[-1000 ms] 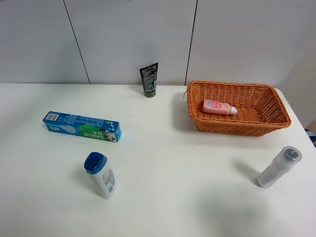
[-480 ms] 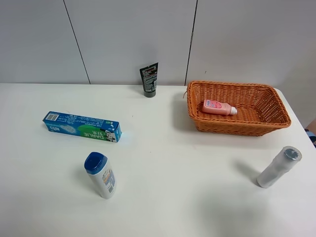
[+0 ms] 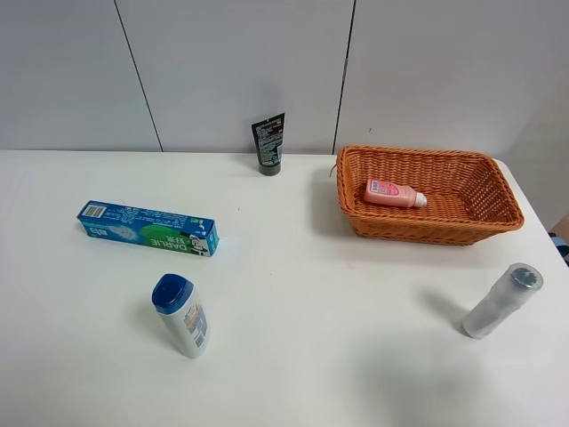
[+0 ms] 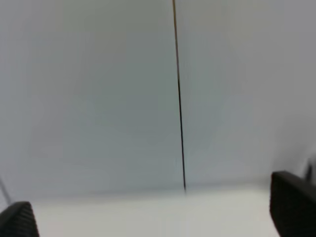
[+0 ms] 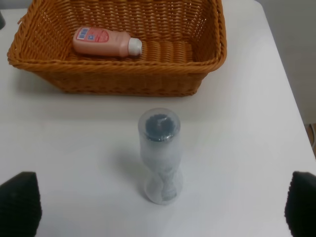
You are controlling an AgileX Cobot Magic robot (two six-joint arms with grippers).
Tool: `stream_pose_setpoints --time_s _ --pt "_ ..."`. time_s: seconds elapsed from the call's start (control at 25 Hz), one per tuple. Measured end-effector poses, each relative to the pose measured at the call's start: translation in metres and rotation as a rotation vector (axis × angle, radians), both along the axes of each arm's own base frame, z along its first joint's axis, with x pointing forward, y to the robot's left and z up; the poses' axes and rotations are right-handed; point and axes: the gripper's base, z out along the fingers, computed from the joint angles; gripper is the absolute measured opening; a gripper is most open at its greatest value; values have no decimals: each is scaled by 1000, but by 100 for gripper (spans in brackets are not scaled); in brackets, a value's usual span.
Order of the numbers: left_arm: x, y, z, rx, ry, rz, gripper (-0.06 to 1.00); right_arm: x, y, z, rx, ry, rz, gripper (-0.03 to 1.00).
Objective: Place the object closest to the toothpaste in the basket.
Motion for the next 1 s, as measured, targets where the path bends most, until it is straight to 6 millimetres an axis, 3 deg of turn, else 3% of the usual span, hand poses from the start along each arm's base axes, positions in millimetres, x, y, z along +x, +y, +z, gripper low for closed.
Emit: stream_pose_setpoints --time_s 0.12,0.36,0.68,1.0 --pt "-25 -3 -25 -56 90 -10 93 0 0 0 0 0 0 99" --pt "-56 -3 -47 -30 208 8 93 0 0 0 0 0 0 99" --pt "-69 -4 -62 -16 317 0 93 0 0 0 0 0 0 99" --pt "-68 -3 -67 -13 343 -4 93 0 0 0 0 0 0 99"
